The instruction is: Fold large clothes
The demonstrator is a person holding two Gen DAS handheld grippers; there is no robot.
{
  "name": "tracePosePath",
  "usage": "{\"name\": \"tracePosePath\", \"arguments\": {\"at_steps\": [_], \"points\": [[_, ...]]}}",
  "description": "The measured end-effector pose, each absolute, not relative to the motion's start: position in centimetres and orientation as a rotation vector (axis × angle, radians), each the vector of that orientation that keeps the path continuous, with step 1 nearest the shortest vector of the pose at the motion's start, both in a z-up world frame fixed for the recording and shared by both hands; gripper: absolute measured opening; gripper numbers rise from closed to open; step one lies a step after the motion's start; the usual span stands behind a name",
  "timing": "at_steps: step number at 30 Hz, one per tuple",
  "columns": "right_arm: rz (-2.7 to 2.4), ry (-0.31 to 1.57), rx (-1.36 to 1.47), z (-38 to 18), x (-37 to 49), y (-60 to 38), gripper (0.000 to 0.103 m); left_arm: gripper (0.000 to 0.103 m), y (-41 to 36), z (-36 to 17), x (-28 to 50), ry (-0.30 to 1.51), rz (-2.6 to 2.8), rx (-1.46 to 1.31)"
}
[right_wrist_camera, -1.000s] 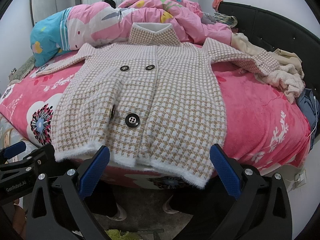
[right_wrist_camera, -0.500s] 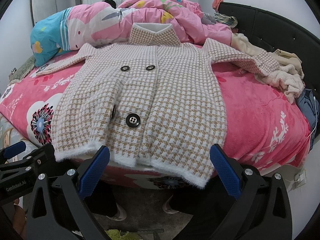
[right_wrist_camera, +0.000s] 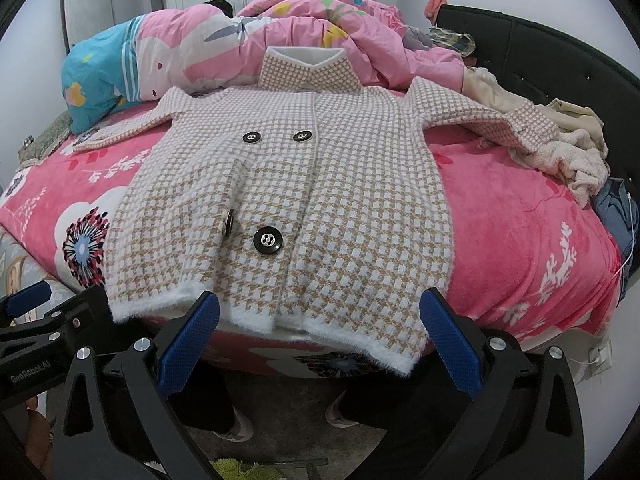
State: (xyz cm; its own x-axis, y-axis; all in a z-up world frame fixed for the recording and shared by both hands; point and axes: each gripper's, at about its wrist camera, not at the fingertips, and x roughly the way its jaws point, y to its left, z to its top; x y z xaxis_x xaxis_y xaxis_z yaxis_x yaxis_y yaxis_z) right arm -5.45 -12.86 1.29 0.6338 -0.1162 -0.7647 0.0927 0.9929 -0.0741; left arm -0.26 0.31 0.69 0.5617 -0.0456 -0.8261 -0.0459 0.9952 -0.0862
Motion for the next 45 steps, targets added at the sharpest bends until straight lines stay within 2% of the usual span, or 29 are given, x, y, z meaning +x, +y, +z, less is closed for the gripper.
{"name": "tracePosePath", "arguments": {"at_steps": [45], "points": [[-0.165,0.865,-0.091,1.8,-3.3,-12.9,0.098,0.095,0.9,0.6,1.3,0.943,0.022,-0.084]]}}
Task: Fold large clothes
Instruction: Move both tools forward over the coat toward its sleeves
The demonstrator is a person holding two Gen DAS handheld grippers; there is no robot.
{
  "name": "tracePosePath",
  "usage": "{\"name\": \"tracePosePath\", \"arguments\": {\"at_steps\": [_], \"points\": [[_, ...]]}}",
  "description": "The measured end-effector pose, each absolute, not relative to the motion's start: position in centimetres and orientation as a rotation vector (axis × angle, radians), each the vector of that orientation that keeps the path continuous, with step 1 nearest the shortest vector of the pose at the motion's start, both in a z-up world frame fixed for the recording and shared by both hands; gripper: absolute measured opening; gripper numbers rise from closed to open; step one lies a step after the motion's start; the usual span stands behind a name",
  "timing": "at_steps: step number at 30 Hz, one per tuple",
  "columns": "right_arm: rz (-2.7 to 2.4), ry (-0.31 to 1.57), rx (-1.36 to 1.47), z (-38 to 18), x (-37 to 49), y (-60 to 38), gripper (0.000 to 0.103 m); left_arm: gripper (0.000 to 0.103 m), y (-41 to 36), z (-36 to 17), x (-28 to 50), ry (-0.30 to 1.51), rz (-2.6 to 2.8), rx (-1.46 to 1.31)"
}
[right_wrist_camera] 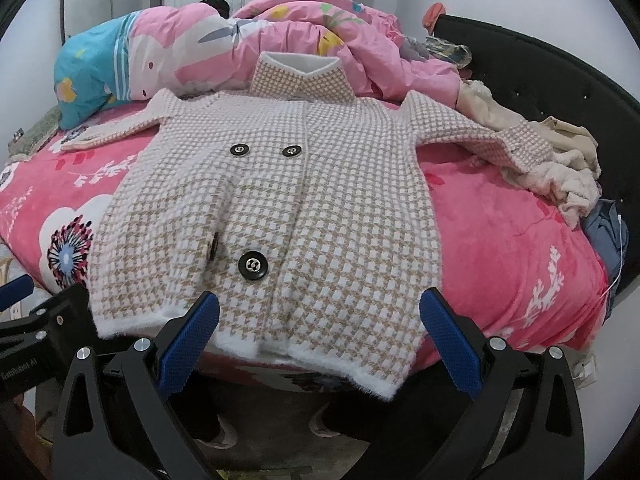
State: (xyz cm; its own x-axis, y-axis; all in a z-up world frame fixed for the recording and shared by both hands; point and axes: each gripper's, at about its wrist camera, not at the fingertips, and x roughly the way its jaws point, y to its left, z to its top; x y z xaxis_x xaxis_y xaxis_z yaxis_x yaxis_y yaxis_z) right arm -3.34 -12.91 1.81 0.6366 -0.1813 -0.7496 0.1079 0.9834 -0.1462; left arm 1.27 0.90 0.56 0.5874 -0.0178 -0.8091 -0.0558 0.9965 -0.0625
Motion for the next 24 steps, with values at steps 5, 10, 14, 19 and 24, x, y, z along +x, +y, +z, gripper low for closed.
{"name": "tracePosePath", "arguments": {"at_steps": [5,10,14,19,24], "points": [[-0.171,0.865,-0.098,1.8,-3.0,-13.2,0.098,0.095,0.7,0.4,1.8,0.949,0.031,-0.08],[-0.177,0.866,-0.096,1.6,-2.7,-13.6,0.098,0.095,0.3,0.3,2.3,0.956,0.034,-0.068],[-0.18,0.87,-0.095,1.4,-2.5,-13.9,0.098,0.095,0.1,0.3,2.5,0.959,0.034,-0.065],[-0.185,0.867,-0.098,1.4,-2.2,-14.3,0.098,0.095,-0.3,0.2,3.0,0.963,0.035,-0.058],[-0.187,0.865,-0.098,1.4,-2.0,-14.4,0.098,0.095,-0.5,0.0,3.4,0.968,0.039,-0.055]]}}
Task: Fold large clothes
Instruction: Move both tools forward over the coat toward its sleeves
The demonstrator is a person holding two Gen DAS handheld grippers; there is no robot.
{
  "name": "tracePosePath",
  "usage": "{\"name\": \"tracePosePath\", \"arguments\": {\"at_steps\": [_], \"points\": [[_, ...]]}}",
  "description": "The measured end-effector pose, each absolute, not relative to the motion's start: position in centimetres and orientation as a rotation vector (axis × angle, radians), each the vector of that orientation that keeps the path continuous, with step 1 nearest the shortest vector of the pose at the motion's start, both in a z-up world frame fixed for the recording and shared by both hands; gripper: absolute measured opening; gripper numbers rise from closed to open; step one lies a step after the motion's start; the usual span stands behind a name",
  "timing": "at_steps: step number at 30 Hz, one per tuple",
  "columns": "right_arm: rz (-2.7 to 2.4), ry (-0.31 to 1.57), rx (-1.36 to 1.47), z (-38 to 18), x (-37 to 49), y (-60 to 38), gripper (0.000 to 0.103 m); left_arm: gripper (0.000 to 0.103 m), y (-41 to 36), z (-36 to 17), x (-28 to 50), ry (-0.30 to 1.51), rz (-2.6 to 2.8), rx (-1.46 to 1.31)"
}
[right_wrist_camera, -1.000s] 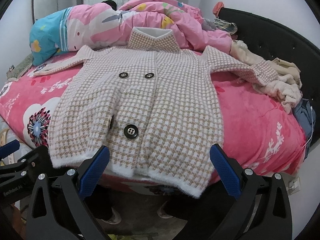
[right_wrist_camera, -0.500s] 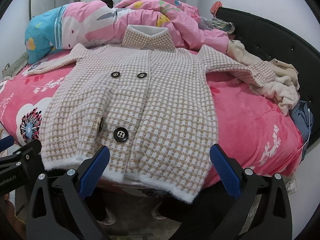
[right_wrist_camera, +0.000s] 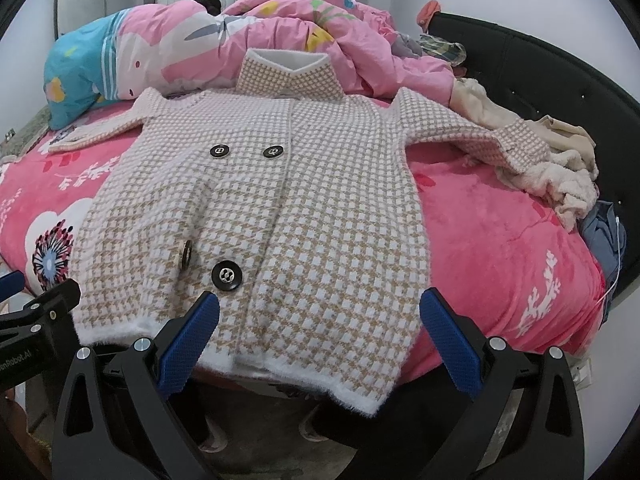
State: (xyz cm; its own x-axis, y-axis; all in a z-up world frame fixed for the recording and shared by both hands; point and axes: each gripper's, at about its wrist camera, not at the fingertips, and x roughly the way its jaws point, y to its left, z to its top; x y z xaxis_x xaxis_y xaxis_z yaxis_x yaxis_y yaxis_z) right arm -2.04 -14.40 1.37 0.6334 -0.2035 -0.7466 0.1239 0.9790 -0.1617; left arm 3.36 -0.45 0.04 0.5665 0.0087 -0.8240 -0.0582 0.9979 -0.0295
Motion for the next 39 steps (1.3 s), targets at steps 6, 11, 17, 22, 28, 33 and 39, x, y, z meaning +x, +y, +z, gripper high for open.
{"name": "tracePosePath", "arguments": {"at_steps": [6,11,17,22,28,33,39], "points": [[-0.189,0.864,-0.103,1.3,-1.7,-14.6,0.098,0.095,-0.5,-0.2,3.9,0.975,0.045,-0.052],[-0.183,0.867,-0.104,1.2,-0.8,-14.8,0.098,0.095,-0.5,-0.4,4.5,0.983,0.052,-0.047],[-0.137,0.849,-0.081,1.5,0.4,-14.6,0.098,0.095,-0.2,-0.6,5.4,0.99,0.073,-0.048],[-0.093,0.839,-0.084,1.8,1.7,-13.7,0.098,0.095,0.7,-0.7,6.1,0.992,0.099,-0.054],[-0.052,0.84,-0.088,1.7,3.1,-12.6,0.098,0.095,2.0,-1.0,7.1,0.997,0.135,-0.06],[-0.048,0.837,-0.124,1.5,4.2,-11.7,0.098,0.095,2.8,-1.2,7.8,0.997,0.159,-0.059],[-0.025,0.832,-0.131,1.2,5.2,-11.2,0.098,0.095,3.8,-1.9,8.9,1.001,0.187,-0.061]]}}
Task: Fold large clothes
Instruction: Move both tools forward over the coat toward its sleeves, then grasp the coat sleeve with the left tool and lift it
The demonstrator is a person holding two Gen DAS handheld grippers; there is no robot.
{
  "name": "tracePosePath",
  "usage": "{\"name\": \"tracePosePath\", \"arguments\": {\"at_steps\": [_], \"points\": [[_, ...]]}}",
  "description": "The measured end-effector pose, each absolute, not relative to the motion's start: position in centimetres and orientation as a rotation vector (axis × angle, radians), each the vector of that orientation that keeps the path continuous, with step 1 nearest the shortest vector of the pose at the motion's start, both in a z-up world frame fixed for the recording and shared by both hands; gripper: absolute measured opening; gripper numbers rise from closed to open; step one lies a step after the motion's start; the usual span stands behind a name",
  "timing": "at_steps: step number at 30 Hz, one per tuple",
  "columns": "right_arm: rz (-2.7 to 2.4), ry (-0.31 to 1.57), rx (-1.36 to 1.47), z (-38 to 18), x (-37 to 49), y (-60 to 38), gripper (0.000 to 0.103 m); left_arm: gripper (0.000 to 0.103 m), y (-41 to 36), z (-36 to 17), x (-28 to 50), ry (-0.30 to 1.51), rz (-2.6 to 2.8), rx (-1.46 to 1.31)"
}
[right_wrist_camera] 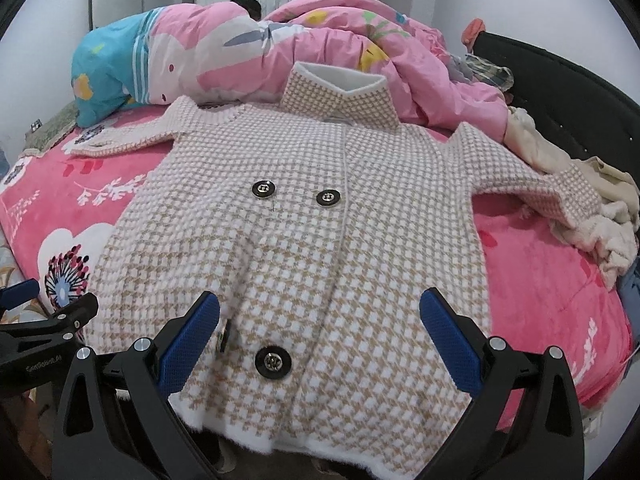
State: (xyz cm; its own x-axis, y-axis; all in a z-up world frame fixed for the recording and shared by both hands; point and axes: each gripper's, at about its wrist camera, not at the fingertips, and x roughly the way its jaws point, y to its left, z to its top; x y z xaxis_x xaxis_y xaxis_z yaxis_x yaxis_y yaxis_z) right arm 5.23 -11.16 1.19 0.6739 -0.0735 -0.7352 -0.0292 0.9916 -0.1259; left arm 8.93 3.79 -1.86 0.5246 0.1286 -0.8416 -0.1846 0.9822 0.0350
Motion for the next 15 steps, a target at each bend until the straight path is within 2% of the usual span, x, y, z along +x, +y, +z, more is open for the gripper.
{"name": "tracePosePath", "arguments": {"at_steps": [5,15], "points": [[0.056,0.807,-0.157,1.2,7.2,-10.2,0.098,0.095,6.0,-2.5,11.1,1.017,0.138,-0.15],[0.39,0.859,-0.069,0.1,15.9,-5.3,0.098,0.095,13.7,0.4,17.1,0.831,0.028,-0.399]]}}
